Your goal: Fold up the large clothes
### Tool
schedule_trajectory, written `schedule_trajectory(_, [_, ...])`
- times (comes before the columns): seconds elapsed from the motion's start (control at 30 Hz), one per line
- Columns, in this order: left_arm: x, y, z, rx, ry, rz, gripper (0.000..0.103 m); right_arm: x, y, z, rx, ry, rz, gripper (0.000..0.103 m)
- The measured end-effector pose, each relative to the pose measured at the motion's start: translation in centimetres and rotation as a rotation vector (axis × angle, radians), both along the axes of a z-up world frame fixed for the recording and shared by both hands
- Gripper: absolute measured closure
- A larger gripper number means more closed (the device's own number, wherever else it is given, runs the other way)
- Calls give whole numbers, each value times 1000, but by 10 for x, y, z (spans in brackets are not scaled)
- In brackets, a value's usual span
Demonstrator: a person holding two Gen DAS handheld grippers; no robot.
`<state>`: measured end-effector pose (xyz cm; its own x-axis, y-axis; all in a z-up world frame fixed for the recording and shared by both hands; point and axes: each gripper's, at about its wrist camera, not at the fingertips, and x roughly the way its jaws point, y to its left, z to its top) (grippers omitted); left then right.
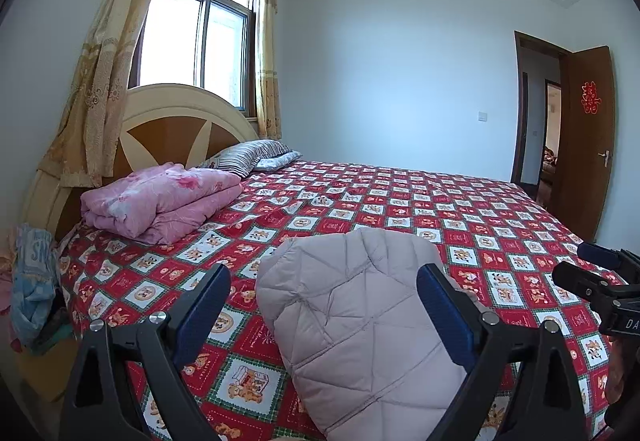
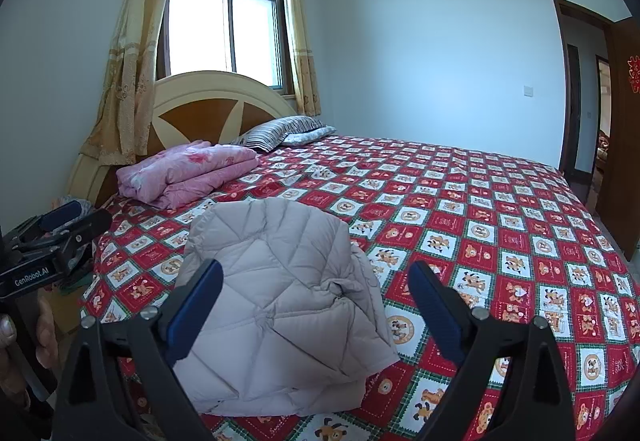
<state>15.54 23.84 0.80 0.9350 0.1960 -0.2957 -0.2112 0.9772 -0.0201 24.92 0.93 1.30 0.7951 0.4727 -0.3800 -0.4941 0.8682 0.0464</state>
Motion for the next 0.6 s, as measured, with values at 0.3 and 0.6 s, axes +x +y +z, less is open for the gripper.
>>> schedule_trajectory(0.3, [-1, -3, 3, 27, -7, 19, 3, -1, 2, 0, -5, 0, 8, 7])
schedule_trajectory(0.6, [-1, -1, -3, 47, -9, 39, 1, -4, 4, -3, -12, 5, 17, 7])
